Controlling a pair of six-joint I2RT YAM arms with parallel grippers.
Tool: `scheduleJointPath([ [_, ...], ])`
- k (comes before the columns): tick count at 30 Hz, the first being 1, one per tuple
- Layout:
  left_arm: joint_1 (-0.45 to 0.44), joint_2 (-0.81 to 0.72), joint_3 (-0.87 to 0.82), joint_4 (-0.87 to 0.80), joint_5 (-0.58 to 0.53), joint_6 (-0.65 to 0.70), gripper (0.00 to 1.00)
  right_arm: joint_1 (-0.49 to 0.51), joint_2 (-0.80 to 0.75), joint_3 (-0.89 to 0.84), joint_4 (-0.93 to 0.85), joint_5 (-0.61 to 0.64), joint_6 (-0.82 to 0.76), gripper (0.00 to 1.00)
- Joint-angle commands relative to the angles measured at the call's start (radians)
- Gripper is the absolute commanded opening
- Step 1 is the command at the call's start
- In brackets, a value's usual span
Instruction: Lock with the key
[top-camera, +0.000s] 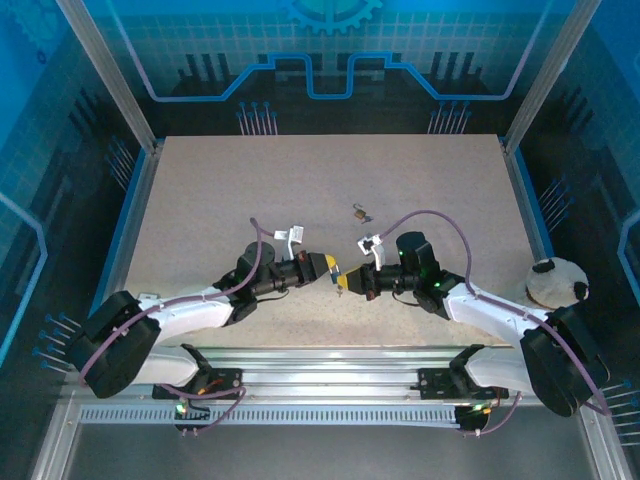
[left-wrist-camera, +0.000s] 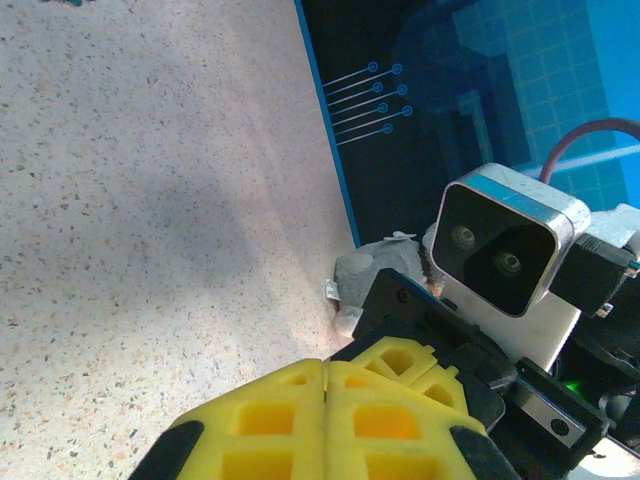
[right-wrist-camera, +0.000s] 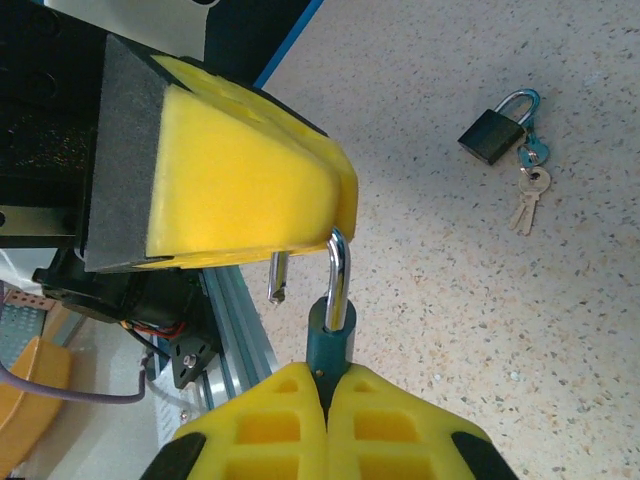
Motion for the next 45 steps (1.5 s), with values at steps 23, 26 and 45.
scheduleJointPath([
  [23,0.041,-0.041,-0.081,0.255,0.124,0.011,0.0,0.011,-0.013,-0.02,0.192,-0.287,0.058,0.0],
  [26,0.056,-0.032,-0.099,0.313,0.137,-0.01,0.0,0.011,-0.011,-0.027,0.233,-0.311,0.078,0.0],
  [45,0.073,0.117,-0.125,0.577,0.201,-0.108,0.0,0.011,-0.013,-0.049,0.33,-0.346,0.132,0.0],
])
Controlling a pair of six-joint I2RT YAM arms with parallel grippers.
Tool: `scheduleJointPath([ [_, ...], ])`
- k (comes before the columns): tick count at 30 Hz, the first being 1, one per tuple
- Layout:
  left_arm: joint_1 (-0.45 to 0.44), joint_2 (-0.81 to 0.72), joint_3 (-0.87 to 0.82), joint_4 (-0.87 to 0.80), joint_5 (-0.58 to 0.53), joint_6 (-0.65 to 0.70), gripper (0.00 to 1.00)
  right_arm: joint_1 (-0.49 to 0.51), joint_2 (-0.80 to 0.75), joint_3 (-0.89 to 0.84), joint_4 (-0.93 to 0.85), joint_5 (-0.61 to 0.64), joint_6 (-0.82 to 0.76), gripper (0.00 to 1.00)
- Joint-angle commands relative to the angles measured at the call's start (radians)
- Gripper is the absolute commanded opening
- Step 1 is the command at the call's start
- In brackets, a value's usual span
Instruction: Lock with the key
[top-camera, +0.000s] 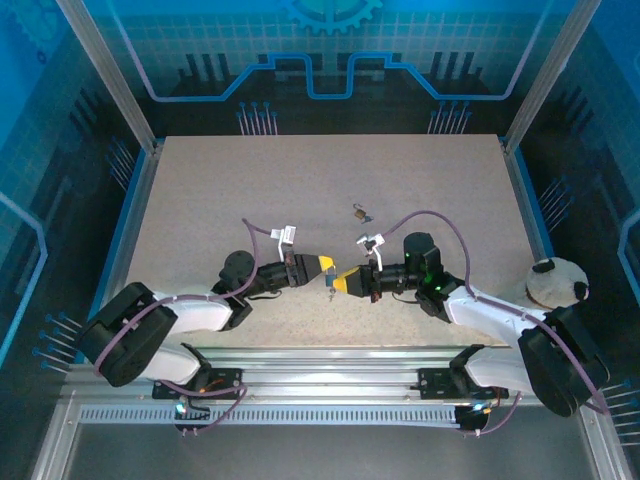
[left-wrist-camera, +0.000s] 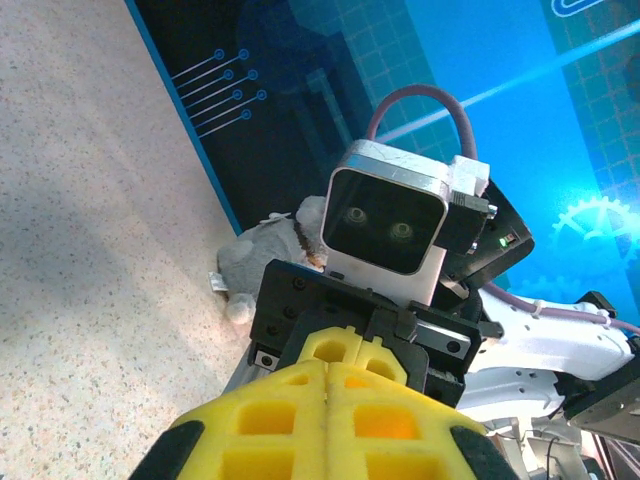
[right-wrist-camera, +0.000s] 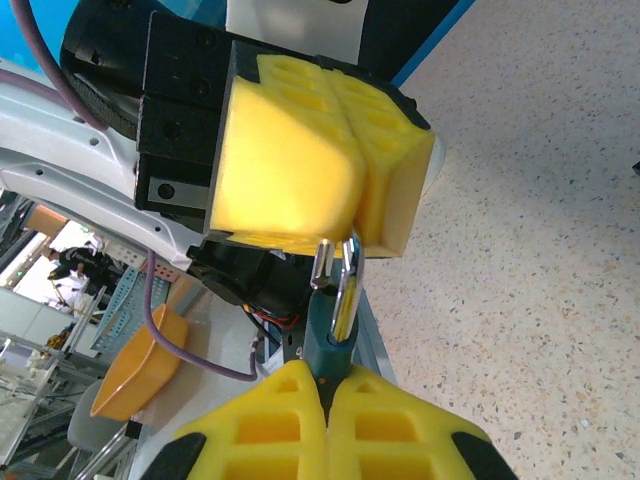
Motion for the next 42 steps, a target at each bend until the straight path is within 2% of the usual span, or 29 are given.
scheduleJointPath([
  [1,0.007,0.04,-0.012,0.077,-0.016,-0.023,0.0,0.016,-0.016,-0.008,0.082,-0.118,-0.009,0.0],
  [6,0.008,0.081,-0.016,0.15,-0.008,-0.053,0.0,0.01,-0.026,-0.018,0.101,-0.115,0.001,0.0],
  [23,0.002,0.097,-0.021,0.149,0.016,-0.03,0.0,-0.027,-0.021,-0.055,0.236,-0.104,0.088,0.0],
  [34,-0.011,0.102,-0.023,0.15,0.031,-0.026,0.0,-0.042,-0.018,-0.059,0.266,-0.025,0.135,0.0],
  [42,-0.023,0.102,-0.02,0.15,0.039,-0.018,0.0,-0.048,-0.01,-0.06,0.312,-0.01,0.182,0.0],
])
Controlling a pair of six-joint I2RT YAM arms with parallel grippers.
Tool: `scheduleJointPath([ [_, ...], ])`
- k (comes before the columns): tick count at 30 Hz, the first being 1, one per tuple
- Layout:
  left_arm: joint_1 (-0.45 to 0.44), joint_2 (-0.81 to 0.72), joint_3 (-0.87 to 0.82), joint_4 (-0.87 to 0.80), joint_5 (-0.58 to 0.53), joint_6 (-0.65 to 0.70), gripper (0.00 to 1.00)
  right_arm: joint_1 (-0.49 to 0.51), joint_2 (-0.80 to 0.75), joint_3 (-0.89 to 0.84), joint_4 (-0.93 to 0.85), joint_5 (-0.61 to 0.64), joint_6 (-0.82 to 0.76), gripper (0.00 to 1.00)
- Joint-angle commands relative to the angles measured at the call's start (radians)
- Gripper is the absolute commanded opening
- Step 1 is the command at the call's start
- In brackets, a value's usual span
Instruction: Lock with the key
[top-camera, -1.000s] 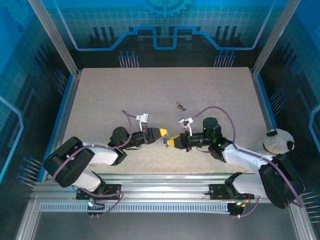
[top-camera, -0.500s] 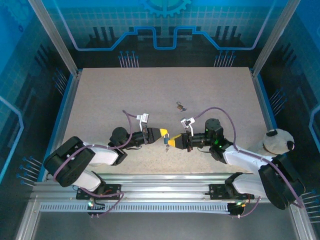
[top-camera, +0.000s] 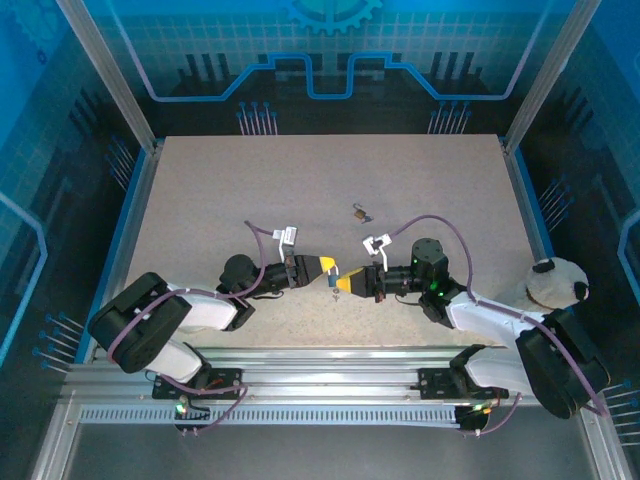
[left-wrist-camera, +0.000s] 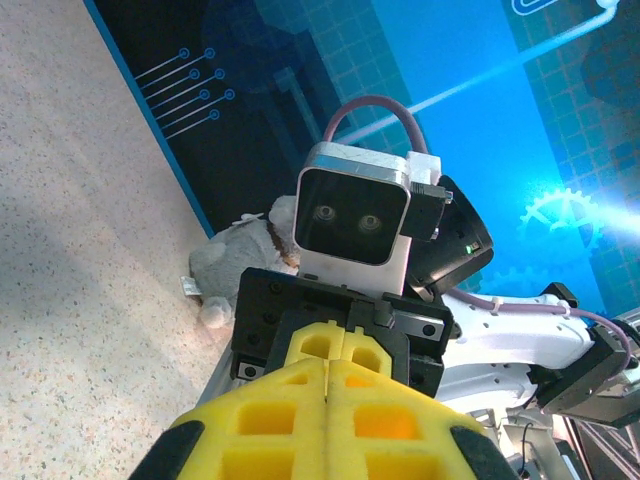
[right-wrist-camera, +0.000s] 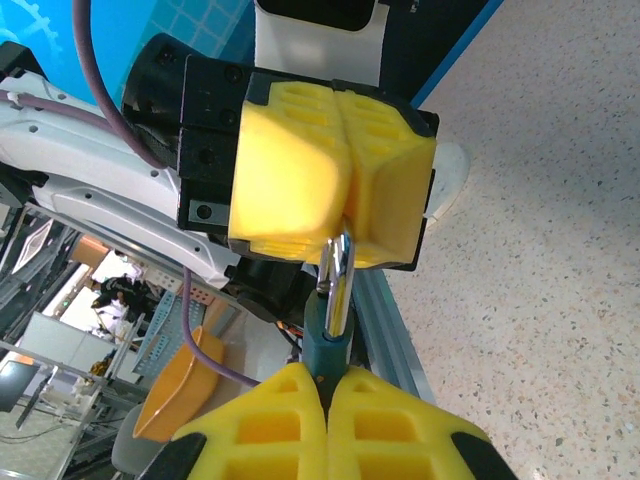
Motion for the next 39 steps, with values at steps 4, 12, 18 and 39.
scheduleJointPath([
  [4,-0.021,0.017,-0.01,-0.02,0.021,0.029,0.0,-0.021,0.002,0.016,0.128,0.018,0.025,0.0],
  [12,-0.028,0.011,-0.01,-0.02,0.032,0.034,0.0,-0.029,0.005,0.024,0.121,0.035,0.038,0.0],
  [18,-0.03,0.005,-0.01,-0.019,0.043,0.033,0.0,-0.036,0.008,0.031,0.12,0.042,0.046,0.0],
  [39,-0.043,0.007,0.0,-0.02,0.066,0.034,0.0,-0.087,0.03,0.033,0.153,0.06,0.116,0.0],
])
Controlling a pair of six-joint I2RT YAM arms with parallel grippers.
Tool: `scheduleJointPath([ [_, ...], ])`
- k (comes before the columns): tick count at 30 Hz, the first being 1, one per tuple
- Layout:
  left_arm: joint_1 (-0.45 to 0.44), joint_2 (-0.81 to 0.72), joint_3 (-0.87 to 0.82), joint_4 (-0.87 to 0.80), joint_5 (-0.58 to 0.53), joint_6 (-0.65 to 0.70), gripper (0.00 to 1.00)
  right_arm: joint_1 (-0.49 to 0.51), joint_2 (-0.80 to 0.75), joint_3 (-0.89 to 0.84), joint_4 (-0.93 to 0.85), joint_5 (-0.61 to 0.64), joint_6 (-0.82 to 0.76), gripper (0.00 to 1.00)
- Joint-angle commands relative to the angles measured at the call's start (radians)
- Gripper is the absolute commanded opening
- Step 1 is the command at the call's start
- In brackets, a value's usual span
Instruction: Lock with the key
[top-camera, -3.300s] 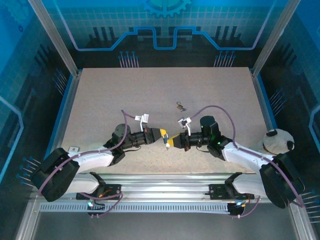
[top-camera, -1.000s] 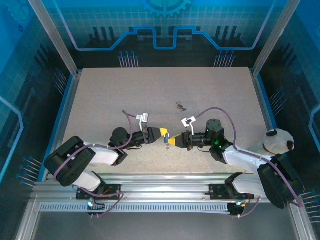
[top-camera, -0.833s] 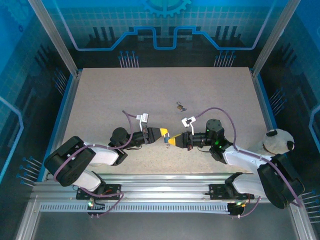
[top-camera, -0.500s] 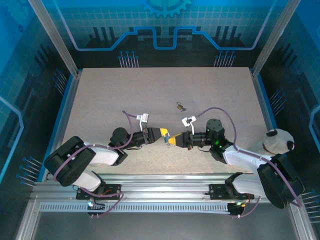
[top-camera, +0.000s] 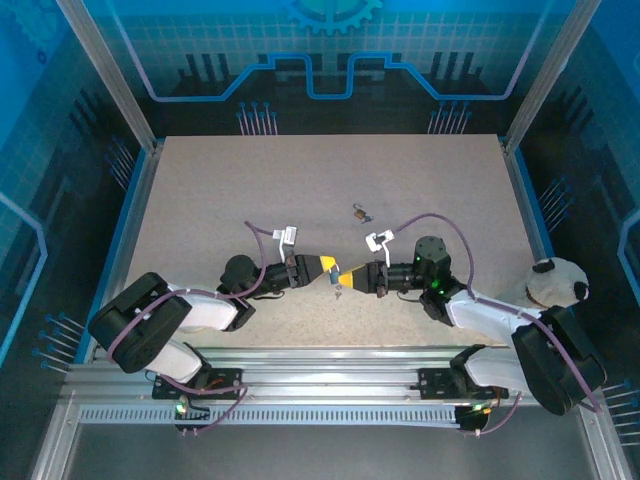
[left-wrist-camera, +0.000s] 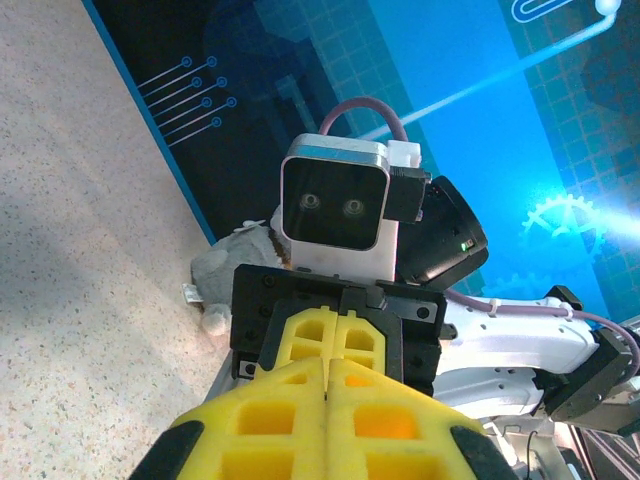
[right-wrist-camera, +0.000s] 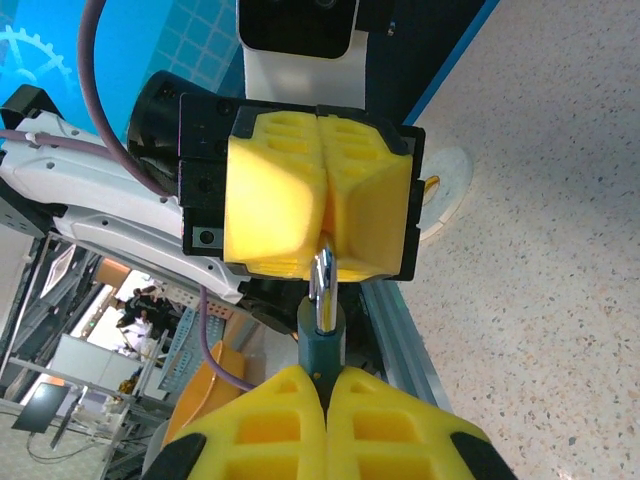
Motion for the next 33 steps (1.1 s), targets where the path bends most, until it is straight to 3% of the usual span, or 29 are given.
scheduleJointPath([
  [1,-0.033,0.007,0.0,-0.018,0.085,0.03,0.0,-0.048,0.007,0.032,0.115,0.087,0.035,0.0],
  [14,-0.033,0.006,-0.014,-0.018,0.087,0.04,0.0,-0.061,0.058,0.031,0.197,0.11,0.112,0.0],
  [33,-0.037,-0.008,-0.02,-0.016,0.089,0.044,0.0,-0.07,0.076,0.067,0.16,0.136,0.102,0.0],
])
